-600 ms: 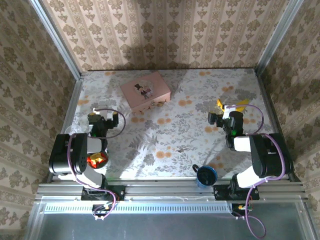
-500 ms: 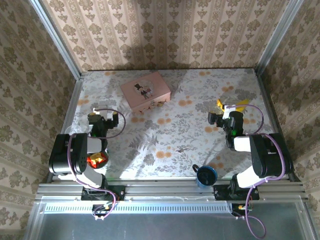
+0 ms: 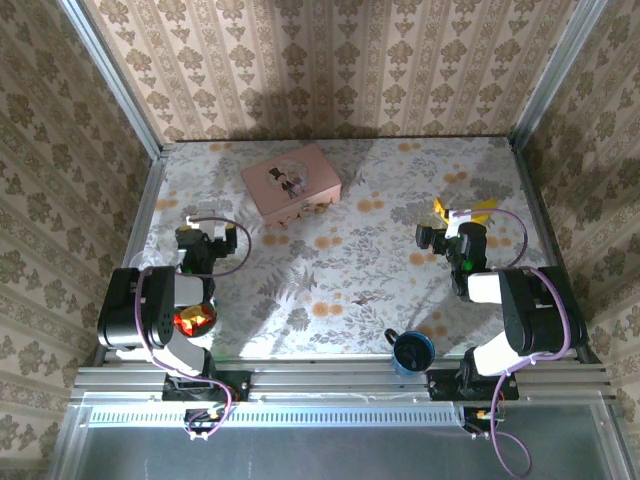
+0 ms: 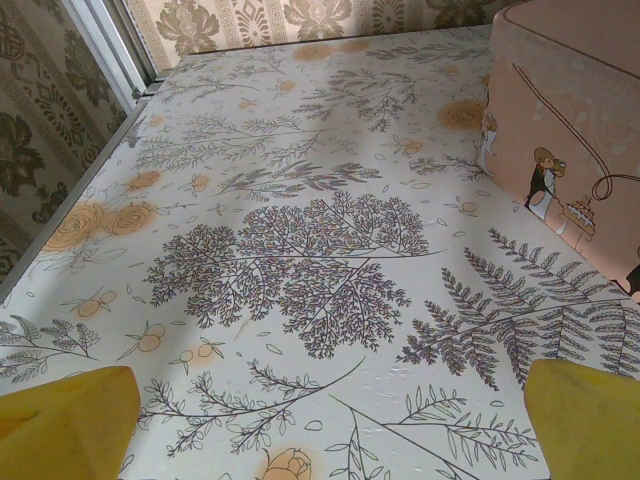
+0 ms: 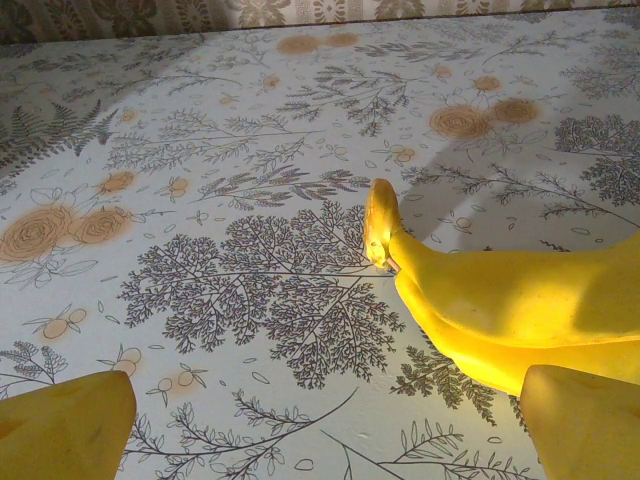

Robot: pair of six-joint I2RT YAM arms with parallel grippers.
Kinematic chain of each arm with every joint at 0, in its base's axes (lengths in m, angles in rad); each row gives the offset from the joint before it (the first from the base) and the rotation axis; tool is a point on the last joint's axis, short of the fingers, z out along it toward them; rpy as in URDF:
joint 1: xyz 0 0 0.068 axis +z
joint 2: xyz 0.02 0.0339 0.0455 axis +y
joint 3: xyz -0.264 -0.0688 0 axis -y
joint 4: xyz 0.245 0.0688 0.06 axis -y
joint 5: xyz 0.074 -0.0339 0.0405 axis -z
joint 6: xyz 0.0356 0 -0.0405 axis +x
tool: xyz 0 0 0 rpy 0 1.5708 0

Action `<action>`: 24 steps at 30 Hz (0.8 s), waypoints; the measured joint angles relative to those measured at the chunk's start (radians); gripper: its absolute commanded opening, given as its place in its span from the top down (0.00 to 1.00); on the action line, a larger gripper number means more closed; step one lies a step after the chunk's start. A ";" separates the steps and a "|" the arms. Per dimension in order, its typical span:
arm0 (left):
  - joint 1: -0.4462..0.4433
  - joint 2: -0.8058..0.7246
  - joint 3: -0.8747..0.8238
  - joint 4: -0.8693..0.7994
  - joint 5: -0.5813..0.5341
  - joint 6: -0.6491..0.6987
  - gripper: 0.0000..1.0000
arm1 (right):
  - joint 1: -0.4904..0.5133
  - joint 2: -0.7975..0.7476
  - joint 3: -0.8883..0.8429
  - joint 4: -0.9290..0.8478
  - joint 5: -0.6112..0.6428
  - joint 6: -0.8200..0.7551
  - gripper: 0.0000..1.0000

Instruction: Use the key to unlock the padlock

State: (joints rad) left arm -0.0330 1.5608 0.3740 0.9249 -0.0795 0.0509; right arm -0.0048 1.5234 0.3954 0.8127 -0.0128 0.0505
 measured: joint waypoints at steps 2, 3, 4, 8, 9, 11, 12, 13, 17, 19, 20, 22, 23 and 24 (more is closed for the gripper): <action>0.000 0.000 0.000 0.000 0.000 0.000 0.00 | 0.000 0.000 0.000 0.000 0.000 0.000 0.00; 0.000 0.000 0.000 0.000 0.000 0.000 0.00 | 0.000 0.000 0.000 0.000 0.000 0.000 0.00; 0.000 0.000 0.000 0.000 0.000 0.002 0.00 | 0.000 0.000 0.000 0.000 0.000 0.000 0.00; 0.000 0.000 0.000 0.000 0.000 0.003 0.00 | 0.000 0.000 0.000 0.000 0.000 0.000 0.00; 0.000 0.000 0.000 0.000 0.000 0.003 0.00 | 0.000 0.000 0.000 0.000 0.000 0.000 0.00; 0.001 0.000 0.000 0.000 0.003 0.003 0.00 | 0.000 0.000 0.000 0.000 0.000 0.000 0.00; 0.001 0.000 0.000 0.000 0.004 0.003 0.00 | 0.000 0.000 0.000 0.000 0.000 0.000 0.00; 0.001 0.000 0.000 0.000 0.004 0.003 0.00 | 0.000 0.000 0.000 0.000 0.000 0.000 0.00; 0.002 0.000 0.000 0.000 0.003 0.003 0.00 | 0.000 0.000 0.000 0.000 0.000 0.000 0.00; 0.002 0.000 0.000 0.000 0.000 0.002 0.00 | 0.000 0.000 0.000 -0.001 0.000 0.000 0.00; 0.002 0.000 0.000 -0.001 -0.001 0.002 0.00 | 0.000 0.000 0.002 -0.003 0.001 0.000 0.00; 0.003 -0.008 0.000 -0.009 -0.007 0.002 0.00 | 0.000 0.000 0.009 -0.012 0.002 0.000 0.00; 0.003 -0.020 0.000 -0.019 -0.013 0.002 0.00 | 0.000 -0.001 0.015 -0.021 0.002 0.000 0.00; 0.003 -0.038 0.000 -0.031 -0.020 0.001 0.00 | 0.000 -0.005 0.021 -0.033 0.005 0.000 0.00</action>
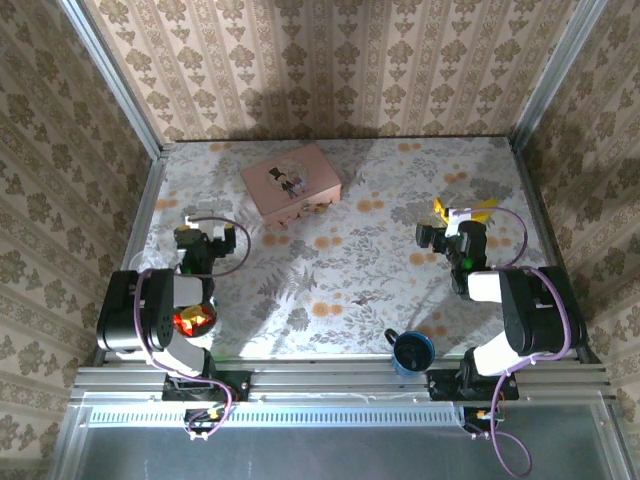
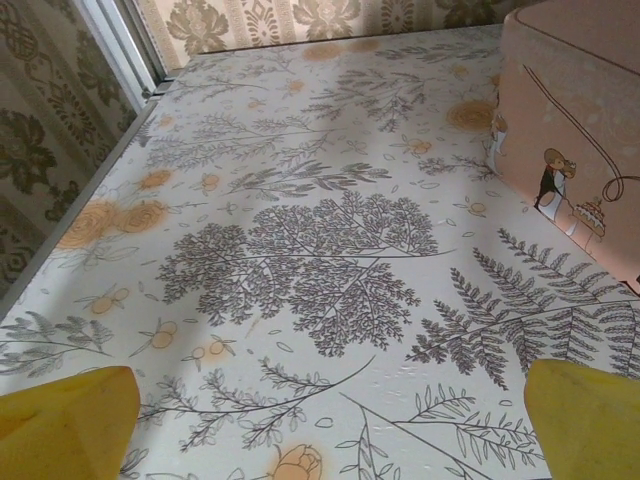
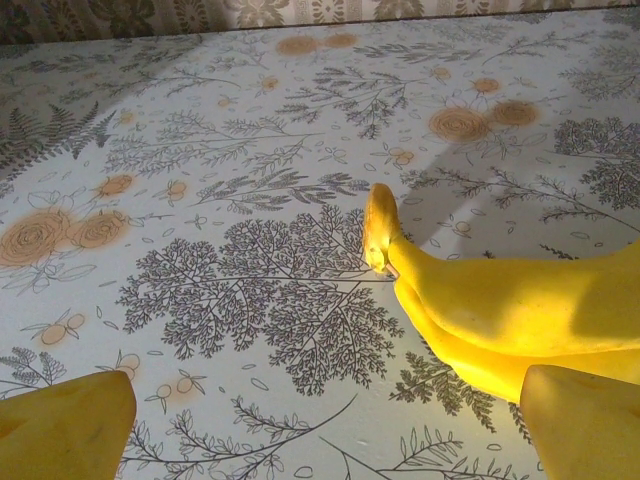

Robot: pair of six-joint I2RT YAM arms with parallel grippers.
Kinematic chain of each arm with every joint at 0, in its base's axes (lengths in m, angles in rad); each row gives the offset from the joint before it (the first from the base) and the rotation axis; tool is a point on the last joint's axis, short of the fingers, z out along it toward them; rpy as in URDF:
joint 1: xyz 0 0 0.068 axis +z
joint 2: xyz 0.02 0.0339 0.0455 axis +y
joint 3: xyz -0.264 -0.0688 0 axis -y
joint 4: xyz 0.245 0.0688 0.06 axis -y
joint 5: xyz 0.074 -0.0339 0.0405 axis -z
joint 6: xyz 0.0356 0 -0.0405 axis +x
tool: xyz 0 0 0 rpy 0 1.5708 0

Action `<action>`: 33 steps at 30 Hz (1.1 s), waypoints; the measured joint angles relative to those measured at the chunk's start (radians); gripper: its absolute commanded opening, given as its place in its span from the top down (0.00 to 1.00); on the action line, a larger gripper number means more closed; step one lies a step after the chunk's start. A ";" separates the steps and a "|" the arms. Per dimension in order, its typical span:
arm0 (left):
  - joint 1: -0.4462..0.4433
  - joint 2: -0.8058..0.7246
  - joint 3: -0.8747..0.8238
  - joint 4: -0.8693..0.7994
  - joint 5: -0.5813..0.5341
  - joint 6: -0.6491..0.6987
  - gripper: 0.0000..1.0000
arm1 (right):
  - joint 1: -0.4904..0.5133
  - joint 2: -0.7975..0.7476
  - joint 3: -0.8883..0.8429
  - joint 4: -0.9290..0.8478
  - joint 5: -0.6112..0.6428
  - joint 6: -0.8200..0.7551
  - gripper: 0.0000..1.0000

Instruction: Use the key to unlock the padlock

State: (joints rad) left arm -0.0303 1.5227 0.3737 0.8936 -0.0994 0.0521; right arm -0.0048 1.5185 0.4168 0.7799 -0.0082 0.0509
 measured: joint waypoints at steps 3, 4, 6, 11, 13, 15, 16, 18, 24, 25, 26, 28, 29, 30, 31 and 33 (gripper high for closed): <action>0.000 -0.101 0.000 -0.060 -0.024 -0.008 0.00 | 0.000 -0.034 0.023 -0.065 0.003 0.000 0.00; 0.000 -0.136 0.000 -0.076 -0.031 -0.013 0.00 | 0.000 -0.051 0.034 -0.096 0.005 0.001 0.00; 0.000 -0.230 0.000 -0.127 -0.046 -0.029 0.00 | 0.004 -0.101 0.069 -0.188 0.019 0.002 0.00; 0.000 -0.423 0.000 -0.240 -0.063 -0.087 0.00 | 0.061 -0.247 0.155 -0.427 0.111 0.010 0.02; -0.005 -0.488 0.000 -0.299 -0.063 -0.117 0.00 | 0.111 -0.290 0.193 -0.541 0.157 0.024 0.05; -0.023 -0.553 0.000 -0.372 -0.064 -0.150 0.00 | 0.174 -0.320 0.238 -0.665 0.206 0.045 0.10; -0.037 -0.576 0.000 -0.401 -0.068 -0.163 0.00 | 0.208 -0.332 0.260 -0.725 0.232 0.060 0.13; -0.080 -0.629 0.001 -0.472 -0.078 -0.192 0.00 | 0.275 -0.351 0.304 -0.855 0.276 0.098 0.20; -0.214 -0.717 0.025 -0.627 -0.111 -0.266 0.00 | 0.414 -0.365 0.391 -1.177 0.311 0.275 0.33; -0.230 -0.719 0.029 -0.636 -0.113 -0.278 0.00 | 0.434 -0.362 0.403 -1.225 0.310 0.309 0.36; -0.248 -0.720 0.035 -0.648 -0.117 -0.294 0.00 | 0.455 -0.355 0.421 -1.276 0.306 0.344 0.38; -0.278 -0.716 0.042 -0.661 -0.126 -0.323 0.00 | 0.498 -0.323 0.462 -1.357 0.288 0.407 0.41; -0.290 -0.711 0.043 -0.663 -0.127 -0.336 0.00 | 0.523 -0.302 0.483 -1.390 0.279 0.436 0.43; -0.299 -0.701 0.043 -0.663 -0.129 -0.349 0.00 | 0.553 -0.276 0.505 -1.425 0.263 0.462 0.45; -0.306 -0.689 0.044 -0.663 -0.131 -0.359 0.00 | 0.578 -0.253 0.522 -1.452 0.252 0.485 0.46; -0.311 -0.657 0.050 -0.663 -0.134 -0.377 0.00 | 0.634 -0.200 0.554 -1.499 0.217 0.528 0.48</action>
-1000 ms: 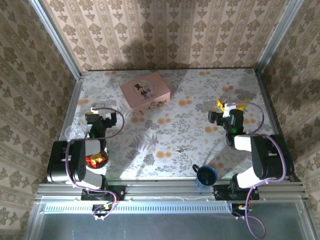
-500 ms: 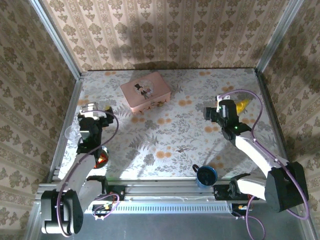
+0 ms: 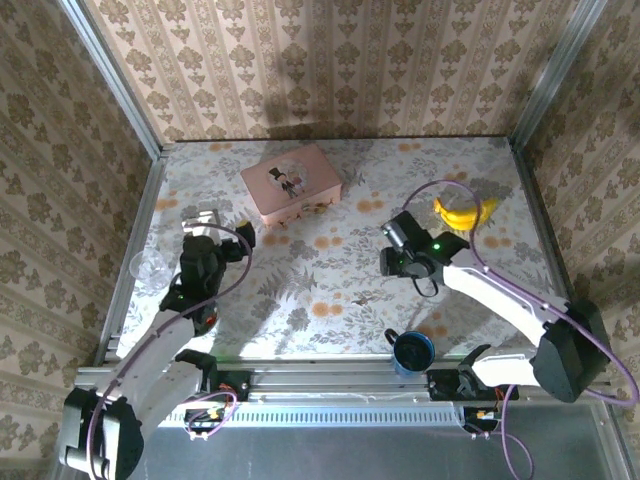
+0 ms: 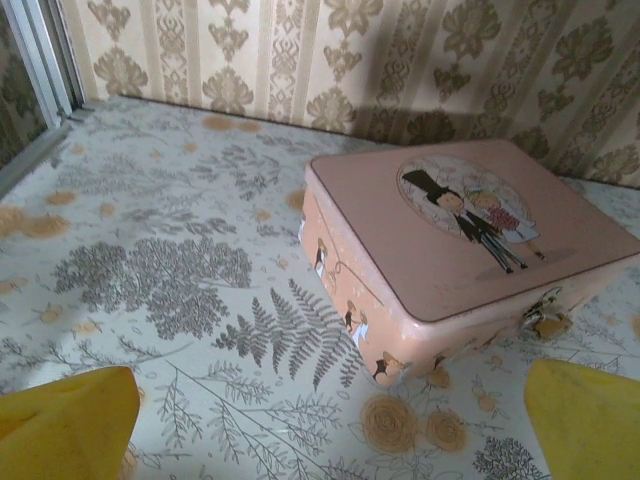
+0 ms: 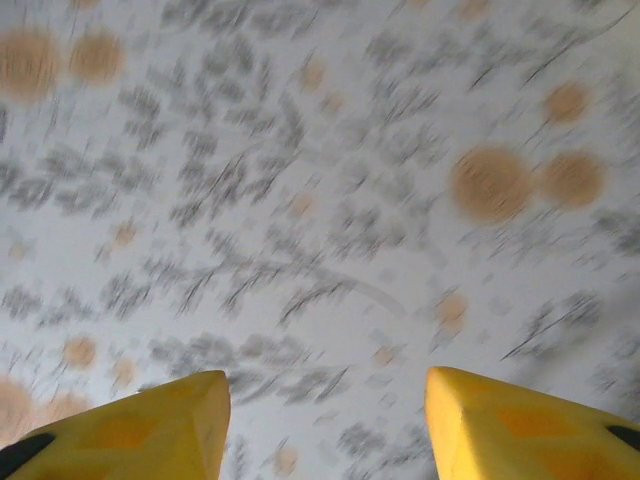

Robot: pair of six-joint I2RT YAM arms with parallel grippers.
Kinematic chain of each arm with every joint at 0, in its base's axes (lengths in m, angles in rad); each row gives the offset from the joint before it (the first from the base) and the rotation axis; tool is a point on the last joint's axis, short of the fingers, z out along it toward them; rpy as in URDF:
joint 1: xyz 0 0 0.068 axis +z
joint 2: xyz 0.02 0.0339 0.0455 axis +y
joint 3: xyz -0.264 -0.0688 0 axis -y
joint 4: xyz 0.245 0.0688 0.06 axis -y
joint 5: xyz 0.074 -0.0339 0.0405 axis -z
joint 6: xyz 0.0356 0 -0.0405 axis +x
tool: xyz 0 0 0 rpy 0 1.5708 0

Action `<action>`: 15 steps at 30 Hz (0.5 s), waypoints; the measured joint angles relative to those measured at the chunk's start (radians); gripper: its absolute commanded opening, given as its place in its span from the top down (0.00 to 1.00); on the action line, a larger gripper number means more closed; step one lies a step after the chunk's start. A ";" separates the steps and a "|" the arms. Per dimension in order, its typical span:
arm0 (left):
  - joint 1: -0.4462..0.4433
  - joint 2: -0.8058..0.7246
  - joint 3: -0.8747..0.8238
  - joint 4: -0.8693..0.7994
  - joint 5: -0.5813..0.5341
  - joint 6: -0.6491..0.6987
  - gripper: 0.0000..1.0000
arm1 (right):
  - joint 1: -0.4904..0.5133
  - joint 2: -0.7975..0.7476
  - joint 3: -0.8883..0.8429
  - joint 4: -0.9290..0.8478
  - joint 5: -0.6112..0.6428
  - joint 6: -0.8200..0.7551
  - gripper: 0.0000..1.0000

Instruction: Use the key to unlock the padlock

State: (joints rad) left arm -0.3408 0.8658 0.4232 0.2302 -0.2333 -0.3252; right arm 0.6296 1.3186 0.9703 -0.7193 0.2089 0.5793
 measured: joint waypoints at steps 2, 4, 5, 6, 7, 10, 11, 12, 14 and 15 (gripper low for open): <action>0.000 0.035 0.010 0.000 -0.004 -0.016 0.00 | 0.039 0.042 0.019 -0.026 -0.035 0.029 0.51; 0.000 0.066 0.016 0.005 -0.006 -0.026 0.00 | 0.069 0.087 0.029 -0.038 -0.077 0.054 0.55; 0.000 0.085 0.021 0.007 -0.006 -0.031 0.00 | 0.079 0.110 0.031 -0.040 -0.097 0.063 0.57; 0.000 0.103 0.026 0.009 -0.006 -0.035 0.00 | 0.084 0.132 0.031 -0.042 -0.116 0.073 0.58; 0.000 0.116 0.029 0.011 -0.006 -0.037 0.00 | 0.089 0.148 0.031 -0.041 -0.130 0.081 0.59; 0.000 0.153 0.044 0.014 -0.006 -0.043 0.00 | 0.094 0.197 0.031 -0.040 -0.171 0.095 0.61; 0.000 0.161 0.048 0.016 -0.006 -0.046 0.00 | 0.095 0.209 0.031 -0.039 -0.183 0.100 0.62; 0.000 0.165 0.051 0.017 -0.007 -0.050 0.00 | 0.095 0.219 0.030 -0.037 -0.196 0.104 0.62; 0.001 0.167 0.055 0.018 -0.008 -0.055 0.00 | 0.097 0.235 0.028 -0.024 -0.215 0.108 0.62; 0.001 0.167 0.055 0.022 -0.011 -0.058 0.00 | 0.098 0.244 0.026 -0.015 -0.222 0.109 0.63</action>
State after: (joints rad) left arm -0.3397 1.0325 0.4786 0.2523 -0.2443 -0.3832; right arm 0.7273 1.5627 0.9966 -0.7345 -0.0135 0.6888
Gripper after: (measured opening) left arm 0.999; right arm 0.380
